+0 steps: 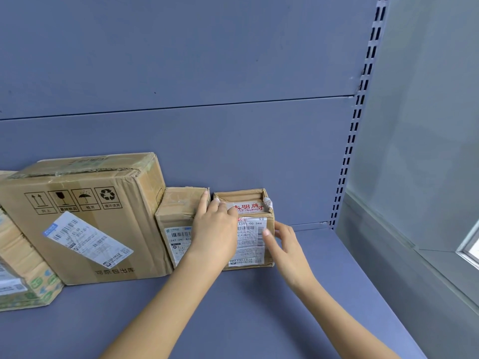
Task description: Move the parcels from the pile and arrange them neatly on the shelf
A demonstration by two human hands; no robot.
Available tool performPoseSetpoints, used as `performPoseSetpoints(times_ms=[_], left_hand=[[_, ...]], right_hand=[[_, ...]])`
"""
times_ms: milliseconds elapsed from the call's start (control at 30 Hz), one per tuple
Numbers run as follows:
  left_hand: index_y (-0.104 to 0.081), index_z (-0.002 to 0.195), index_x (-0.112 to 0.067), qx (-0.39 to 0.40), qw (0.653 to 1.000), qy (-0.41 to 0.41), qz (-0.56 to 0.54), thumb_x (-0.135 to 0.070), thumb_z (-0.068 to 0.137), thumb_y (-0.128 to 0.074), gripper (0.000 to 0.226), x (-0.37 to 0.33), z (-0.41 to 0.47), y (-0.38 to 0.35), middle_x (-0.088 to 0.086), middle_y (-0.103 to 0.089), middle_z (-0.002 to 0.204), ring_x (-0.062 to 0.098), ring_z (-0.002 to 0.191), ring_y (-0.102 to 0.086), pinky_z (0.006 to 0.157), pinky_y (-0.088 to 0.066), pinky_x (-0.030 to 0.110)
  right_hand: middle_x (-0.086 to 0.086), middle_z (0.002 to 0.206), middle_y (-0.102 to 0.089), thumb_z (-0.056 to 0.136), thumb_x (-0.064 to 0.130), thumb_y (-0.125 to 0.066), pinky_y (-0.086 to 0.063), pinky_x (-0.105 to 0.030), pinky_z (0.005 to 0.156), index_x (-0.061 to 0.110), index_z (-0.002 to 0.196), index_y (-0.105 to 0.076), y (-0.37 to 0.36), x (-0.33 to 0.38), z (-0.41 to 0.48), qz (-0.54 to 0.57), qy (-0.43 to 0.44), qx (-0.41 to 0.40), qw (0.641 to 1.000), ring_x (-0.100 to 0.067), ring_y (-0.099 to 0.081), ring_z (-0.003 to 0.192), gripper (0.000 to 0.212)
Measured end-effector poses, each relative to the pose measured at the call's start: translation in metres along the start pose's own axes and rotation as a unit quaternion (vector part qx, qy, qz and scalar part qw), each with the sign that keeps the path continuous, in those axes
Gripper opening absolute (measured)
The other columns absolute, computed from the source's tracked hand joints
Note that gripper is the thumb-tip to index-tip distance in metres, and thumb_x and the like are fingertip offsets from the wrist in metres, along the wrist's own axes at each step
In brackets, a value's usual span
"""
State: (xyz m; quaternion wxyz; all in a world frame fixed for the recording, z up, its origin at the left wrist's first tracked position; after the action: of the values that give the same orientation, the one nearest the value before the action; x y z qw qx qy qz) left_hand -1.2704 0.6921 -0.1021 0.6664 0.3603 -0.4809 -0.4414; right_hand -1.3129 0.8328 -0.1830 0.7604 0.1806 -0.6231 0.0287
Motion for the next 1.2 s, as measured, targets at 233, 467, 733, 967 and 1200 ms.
performPoseSetpoints(times_ms=[233,467,733,967,1200], left_hand=[[-0.035,0.140,-0.010,-0.002,1.000,-0.004,0.007,-0.029,0.094,-0.048,0.052,0.001,0.000,-0.001,0.010,-0.039,0.149,0.026,0.144,-0.023,0.116,0.011,0.045],[-0.033,0.142,-0.007,-0.004,1.000,-0.001,0.012,-0.026,0.093,-0.048,0.054,0.000,-0.003,0.006,0.014,-0.032,0.153,0.028,0.146,-0.016,0.113,0.018,0.048],[-0.005,0.152,-0.001,-0.144,0.987,0.037,-0.062,-0.053,0.086,-0.050,0.095,0.001,-0.041,0.018,0.016,0.008,0.159,0.030,0.145,0.015,0.116,0.012,0.046],[-0.015,0.152,-0.012,-0.133,0.975,0.137,-0.109,-0.046,0.092,-0.043,0.075,0.063,-0.118,0.007,0.012,0.002,0.160,0.029,0.146,0.008,0.117,0.006,0.045],[0.027,0.145,-0.024,-0.059,0.945,0.310,-0.086,-0.056,0.097,-0.020,0.074,0.186,-0.265,-0.009,-0.002,0.033,0.153,0.015,0.141,0.031,0.115,0.019,0.037]], right_hand=[[0.017,0.118,-0.051,0.092,0.043,-0.057,-0.031,-0.032,0.107,0.031,0.117,-0.056,-0.001,-0.003,0.013,-0.071,0.004,-0.030,0.997,-0.003,-0.034,0.121,0.028],[0.019,0.125,-0.049,0.092,0.039,-0.059,-0.028,-0.037,0.111,0.035,0.130,-0.050,0.005,-0.009,0.009,-0.117,0.023,-0.014,0.993,-0.011,-0.030,0.131,0.040],[0.012,0.155,0.010,0.087,0.026,-0.067,-0.001,-0.033,0.119,0.018,0.150,0.006,-0.033,0.004,-0.032,-0.088,0.109,-0.142,0.980,-0.010,0.010,0.148,0.097],[-0.004,0.151,-0.014,0.086,0.020,-0.058,-0.010,-0.033,0.120,0.009,0.147,-0.021,-0.104,0.068,-0.065,-0.005,0.243,-0.058,0.968,-0.014,-0.006,0.147,0.072],[0.021,0.153,-0.006,0.097,0.017,-0.054,-0.008,-0.041,0.122,0.015,0.151,-0.022,-0.238,0.119,-0.135,-0.002,0.221,0.186,0.957,-0.006,0.003,0.148,0.063]])
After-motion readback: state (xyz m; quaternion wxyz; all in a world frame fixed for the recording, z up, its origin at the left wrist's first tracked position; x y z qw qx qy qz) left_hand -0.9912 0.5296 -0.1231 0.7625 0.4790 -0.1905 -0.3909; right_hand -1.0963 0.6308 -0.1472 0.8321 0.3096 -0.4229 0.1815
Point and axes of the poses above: each hand's wrist, its own z-axis towards the middle knuckle, its own y-axis out of the back of the hand, x = y × z, the point moved 1 cm from there along z, towards the middle knuckle
